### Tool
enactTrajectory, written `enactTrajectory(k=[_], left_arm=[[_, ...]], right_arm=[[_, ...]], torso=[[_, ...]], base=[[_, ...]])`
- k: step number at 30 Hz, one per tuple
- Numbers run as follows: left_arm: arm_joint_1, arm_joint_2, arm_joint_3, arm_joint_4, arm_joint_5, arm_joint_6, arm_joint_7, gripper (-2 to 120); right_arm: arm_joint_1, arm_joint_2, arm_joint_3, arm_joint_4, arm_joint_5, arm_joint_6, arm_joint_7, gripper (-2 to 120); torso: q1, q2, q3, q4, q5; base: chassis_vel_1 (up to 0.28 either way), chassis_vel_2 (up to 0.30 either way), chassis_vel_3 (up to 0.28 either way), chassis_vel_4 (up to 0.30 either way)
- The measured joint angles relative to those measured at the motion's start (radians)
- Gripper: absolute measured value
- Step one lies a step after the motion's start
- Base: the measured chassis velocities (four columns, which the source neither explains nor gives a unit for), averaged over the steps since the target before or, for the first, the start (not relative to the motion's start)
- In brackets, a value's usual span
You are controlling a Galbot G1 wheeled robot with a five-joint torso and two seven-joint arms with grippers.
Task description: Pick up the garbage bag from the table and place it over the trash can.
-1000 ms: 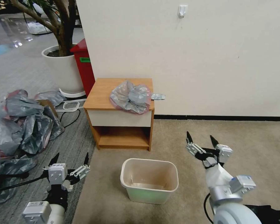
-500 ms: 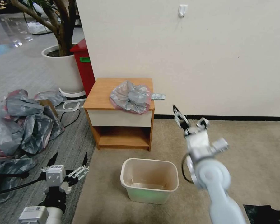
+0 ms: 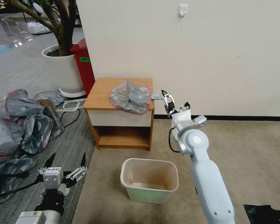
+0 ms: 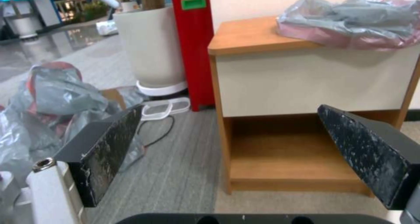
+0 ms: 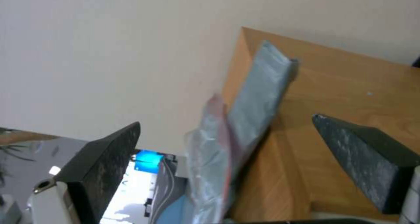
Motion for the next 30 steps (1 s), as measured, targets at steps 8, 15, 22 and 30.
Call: enactTrajectory(k=[8, 15, 22, 30], left_arm=[[0.005, -0.025, 0.006, 0.000, 0.020, 0.000, 0.000, 100], [0.007, -0.034, 0.007, 0.000, 0.028, -0.002, 0.001, 100], [0.011, -0.037, 0.007, 0.000, 0.046, -0.012, 0.004, 100], [0.011, -0.043, 0.008, 0.000, 0.050, -0.016, 0.007, 100]], right_arm=[[0.091, 0.027, -0.004, -0.167, 0.013, 0.001, -0.048, 88], [0.104, 0.034, -0.008, -0.177, 0.020, 0.002, -0.063, 65], [0.107, 0.031, -0.010, -0.173, 0.028, 0.001, -0.062, 39], [0.118, 0.023, -0.009, -0.177, 0.044, 0.001, -0.051, 6]], torso=[[0.000, 0.000, 0.000, -0.0002, 0.0001], [0.000, 0.000, 0.000, -0.0002, 0.0001], [0.000, 0.000, 0.000, -0.0002, 0.0001], [0.000, 0.000, 0.000, -0.0002, 0.0002]], base=[[0.000, 0.000, 0.000, 0.000], [0.000, 0.000, 0.000, 0.000], [0.000, 0.000, 0.000, 0.000], [0.000, 0.000, 0.000, 0.000]])
